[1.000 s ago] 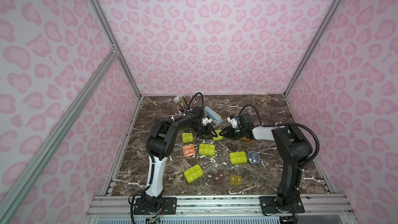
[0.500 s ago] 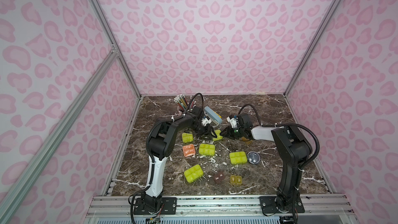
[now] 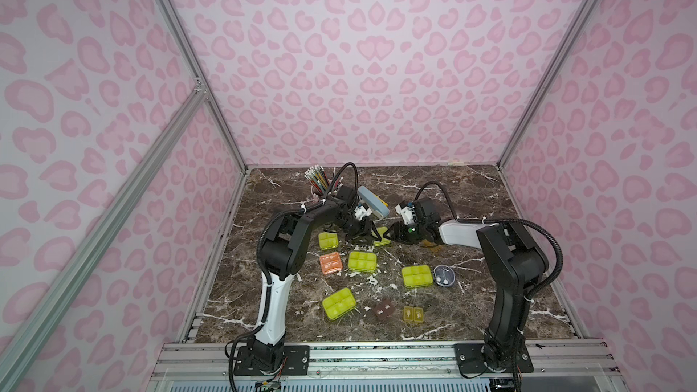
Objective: Close pillboxes
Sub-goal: Close the lid on the pillbox.
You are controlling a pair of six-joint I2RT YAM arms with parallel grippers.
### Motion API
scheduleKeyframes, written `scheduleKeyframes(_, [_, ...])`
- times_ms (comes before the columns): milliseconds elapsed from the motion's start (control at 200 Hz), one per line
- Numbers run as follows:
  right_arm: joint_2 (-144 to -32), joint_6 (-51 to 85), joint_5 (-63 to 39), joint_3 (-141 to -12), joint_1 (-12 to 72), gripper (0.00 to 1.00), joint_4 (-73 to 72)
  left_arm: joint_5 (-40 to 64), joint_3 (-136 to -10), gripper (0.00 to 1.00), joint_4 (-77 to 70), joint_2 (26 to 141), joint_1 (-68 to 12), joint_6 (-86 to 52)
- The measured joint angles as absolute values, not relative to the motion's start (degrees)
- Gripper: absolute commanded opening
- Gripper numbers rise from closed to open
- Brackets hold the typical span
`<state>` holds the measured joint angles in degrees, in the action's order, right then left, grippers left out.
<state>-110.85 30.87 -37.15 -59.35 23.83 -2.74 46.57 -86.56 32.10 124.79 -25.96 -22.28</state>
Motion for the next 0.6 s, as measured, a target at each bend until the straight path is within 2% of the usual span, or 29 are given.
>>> scheduleKeyframes(265, [-109.6,30.22,-37.98,-58.65,22.92,0.54,-0.89,46.65,-87.24,0.51,32.01,124.79,-26.15,-21.12])
scheduleKeyframes(600, [-112.97,28.45,-39.48,-62.59,21.26,0.54,-0.73,46.44,-87.66,0.52,32.53,124.79,-26.15,-20.75])
